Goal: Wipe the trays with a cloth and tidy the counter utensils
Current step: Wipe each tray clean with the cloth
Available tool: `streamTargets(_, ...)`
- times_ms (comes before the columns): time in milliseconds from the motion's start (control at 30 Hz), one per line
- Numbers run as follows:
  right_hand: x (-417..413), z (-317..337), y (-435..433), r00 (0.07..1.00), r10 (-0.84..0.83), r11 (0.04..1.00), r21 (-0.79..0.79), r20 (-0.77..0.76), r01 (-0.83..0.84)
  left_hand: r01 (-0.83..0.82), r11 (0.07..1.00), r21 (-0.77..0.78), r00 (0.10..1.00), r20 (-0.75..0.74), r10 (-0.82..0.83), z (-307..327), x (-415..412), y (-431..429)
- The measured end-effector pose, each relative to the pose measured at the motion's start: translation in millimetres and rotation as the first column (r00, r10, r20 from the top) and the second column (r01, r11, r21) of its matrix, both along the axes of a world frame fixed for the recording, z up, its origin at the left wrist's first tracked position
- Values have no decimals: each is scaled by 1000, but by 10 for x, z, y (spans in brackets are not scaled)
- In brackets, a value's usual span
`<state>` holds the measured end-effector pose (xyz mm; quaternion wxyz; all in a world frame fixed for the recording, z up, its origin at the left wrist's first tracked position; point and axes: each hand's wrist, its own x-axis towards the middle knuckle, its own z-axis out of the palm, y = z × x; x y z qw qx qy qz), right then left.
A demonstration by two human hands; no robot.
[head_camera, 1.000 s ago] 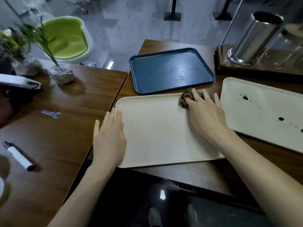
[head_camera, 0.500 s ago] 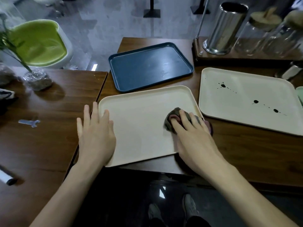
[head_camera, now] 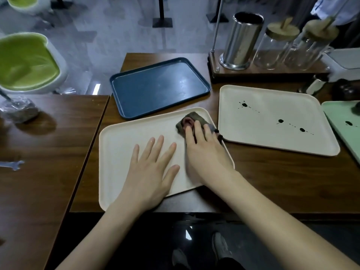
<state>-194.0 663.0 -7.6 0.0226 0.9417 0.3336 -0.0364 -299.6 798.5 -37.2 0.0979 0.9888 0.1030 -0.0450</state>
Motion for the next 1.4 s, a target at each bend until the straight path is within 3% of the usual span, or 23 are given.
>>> streamTargets(200,166,-51,69,998,-2,1000,28,64,0,-14,1000,9,1000,-6,14,6,5,-12)
streamTargets(500,-455,62,-591,995,-84,996,-33,-50,83,-29,1000,5,1000,8,29,3,17,-40)
streamTargets(733,327,171,-281,984,166,977,145,-61,-156,-19,999,-33,1000,8,19,12,8,-11)
streamTargets(1000,155,434,-673,944,222,970,158,-245,-186,-27,999,-32,999,40,28,25,15,-25)
streamTargets(1167,-220,455,-719,943,238,967,147,-230,-208,-80,981,-179,986,129,104,50,19,-37)
streamTargets(1400,-261,316,-456,939,228,924,361,-258,-125,-80,929,-361,965,206,164,116,0,4)
